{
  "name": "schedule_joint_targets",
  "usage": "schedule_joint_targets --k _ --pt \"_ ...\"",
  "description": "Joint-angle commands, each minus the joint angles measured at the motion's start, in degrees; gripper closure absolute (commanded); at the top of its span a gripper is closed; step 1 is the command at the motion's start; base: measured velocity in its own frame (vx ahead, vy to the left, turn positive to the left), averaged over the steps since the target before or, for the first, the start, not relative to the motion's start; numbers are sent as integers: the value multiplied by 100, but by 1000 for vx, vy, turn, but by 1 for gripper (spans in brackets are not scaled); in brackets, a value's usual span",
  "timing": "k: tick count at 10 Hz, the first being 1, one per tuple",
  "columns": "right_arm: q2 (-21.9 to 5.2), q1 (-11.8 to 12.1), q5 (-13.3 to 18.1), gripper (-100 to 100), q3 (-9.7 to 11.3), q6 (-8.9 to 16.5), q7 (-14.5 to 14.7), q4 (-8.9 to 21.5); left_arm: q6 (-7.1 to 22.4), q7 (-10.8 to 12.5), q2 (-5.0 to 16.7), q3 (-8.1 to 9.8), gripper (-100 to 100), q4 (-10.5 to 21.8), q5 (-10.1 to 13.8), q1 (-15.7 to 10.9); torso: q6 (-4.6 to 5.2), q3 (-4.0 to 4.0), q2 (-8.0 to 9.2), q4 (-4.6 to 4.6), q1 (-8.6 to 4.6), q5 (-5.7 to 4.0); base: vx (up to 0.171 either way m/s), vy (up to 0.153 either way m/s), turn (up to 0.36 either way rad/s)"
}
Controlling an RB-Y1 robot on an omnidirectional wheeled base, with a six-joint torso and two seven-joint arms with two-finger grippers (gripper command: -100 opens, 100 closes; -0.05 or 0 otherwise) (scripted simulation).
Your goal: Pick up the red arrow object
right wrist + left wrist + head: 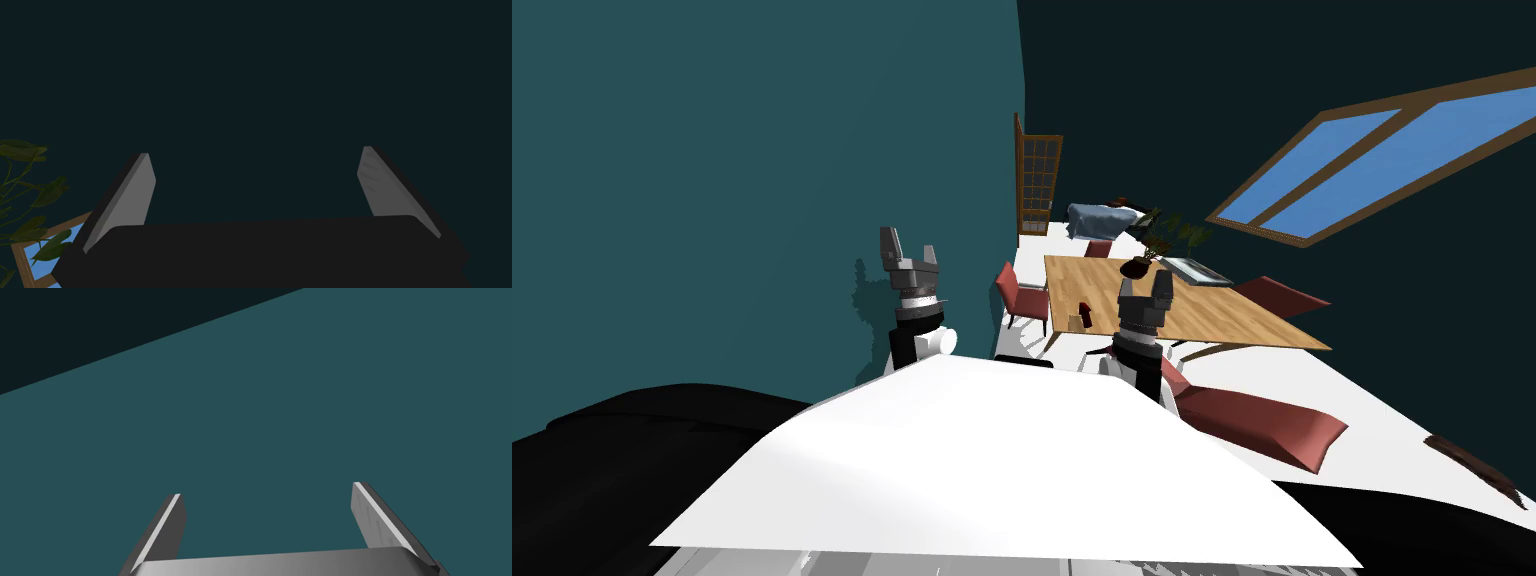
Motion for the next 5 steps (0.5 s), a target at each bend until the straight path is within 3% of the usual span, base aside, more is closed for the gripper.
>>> schedule_joint_targets --k 1,4,5 --pt "-153 -151 -43 -100 2 155 -124 184 0 0 0 0 0 0 0 0 0 0 0 0 0 0 6 -3 -41" --pt "-320 -503 -144 -100 5 517 -416 605 0 0 0 0 0 0 0 0 0 -4 -7 -2 -5 -1 13 -7 -40" --pt "-320 -503 -144 -100 5 517 -416 605 0 0 0 0 0 0 0 0 0 -5 -8 -2 -6 -2 12 -6 -17"
